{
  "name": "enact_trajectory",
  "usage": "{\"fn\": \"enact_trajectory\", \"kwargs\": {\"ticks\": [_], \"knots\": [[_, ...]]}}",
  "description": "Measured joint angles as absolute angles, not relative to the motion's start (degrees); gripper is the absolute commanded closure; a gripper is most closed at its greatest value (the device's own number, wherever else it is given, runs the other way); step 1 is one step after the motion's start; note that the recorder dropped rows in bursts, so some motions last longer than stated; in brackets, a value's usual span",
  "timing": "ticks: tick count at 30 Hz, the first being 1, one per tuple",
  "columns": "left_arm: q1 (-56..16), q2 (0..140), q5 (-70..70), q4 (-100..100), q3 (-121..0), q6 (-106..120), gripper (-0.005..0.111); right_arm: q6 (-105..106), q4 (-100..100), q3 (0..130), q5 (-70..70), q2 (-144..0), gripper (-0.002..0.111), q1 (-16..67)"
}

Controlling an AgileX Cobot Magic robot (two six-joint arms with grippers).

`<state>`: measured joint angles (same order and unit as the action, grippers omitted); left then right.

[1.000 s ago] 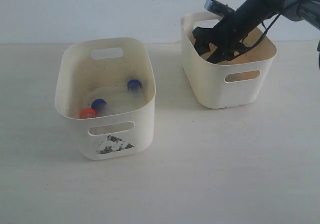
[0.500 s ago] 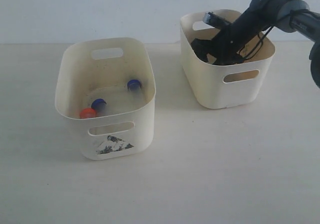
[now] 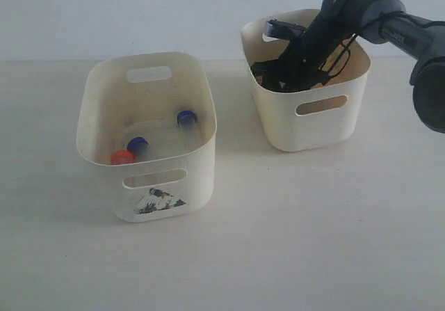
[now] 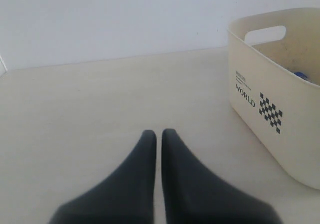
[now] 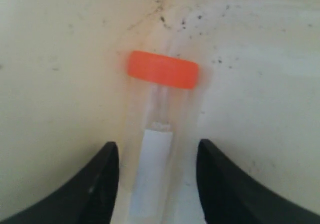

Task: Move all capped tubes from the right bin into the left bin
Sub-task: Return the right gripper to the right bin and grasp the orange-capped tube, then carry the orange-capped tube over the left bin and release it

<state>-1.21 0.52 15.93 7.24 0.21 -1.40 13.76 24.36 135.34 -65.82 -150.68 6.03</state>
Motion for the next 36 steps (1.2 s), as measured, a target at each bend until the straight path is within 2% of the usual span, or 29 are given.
{"fn": "enact_trajectory", "kwargs": {"ticks": [2, 3, 4, 5, 6, 20, 27, 36], "knots": [[-1.21, 0.52, 15.93, 7.24, 0.21, -1.40, 0.102, 12.95, 23.73, 135.38, -65.82, -150.68, 0.071, 6.27], [-1.21, 0.52, 15.93, 7.24, 0.21, -1.40, 0.102, 12.71, 23.72, 135.48, -65.82, -150.68, 0.078, 6.27], [-1.21, 0.52, 15.93, 7.24, 0.21, -1.40, 0.102, 12.20, 23.63, 135.47, -65.82, -150.68, 0.087, 6.36], [-1.21, 0.52, 15.93, 7.24, 0.21, -1.40, 0.102, 11.88, 23.46, 135.47, -65.70, -150.68, 0.104, 6.50], [-1.21, 0.52, 15.93, 7.24, 0.21, -1.40, 0.102, 11.49, 22.45, 135.47, -65.70, -150.56, 0.108, 6.73], [-1.21, 0.52, 15.93, 7.24, 0.21, -1.40, 0.102, 5.33, 15.53, 135.20, -65.41, -148.08, 0.108, 6.76], [-1.21, 0.52, 15.93, 7.24, 0.21, -1.40, 0.102, 5.10, 24.81, 135.20, -66.09, -146.96, 0.108, 4.82], [-1.21, 0.52, 15.93, 7.24, 0.21, -1.40, 0.102, 5.77, 25.27, 135.09, -66.47, -143.39, 0.108, 2.83]]}}
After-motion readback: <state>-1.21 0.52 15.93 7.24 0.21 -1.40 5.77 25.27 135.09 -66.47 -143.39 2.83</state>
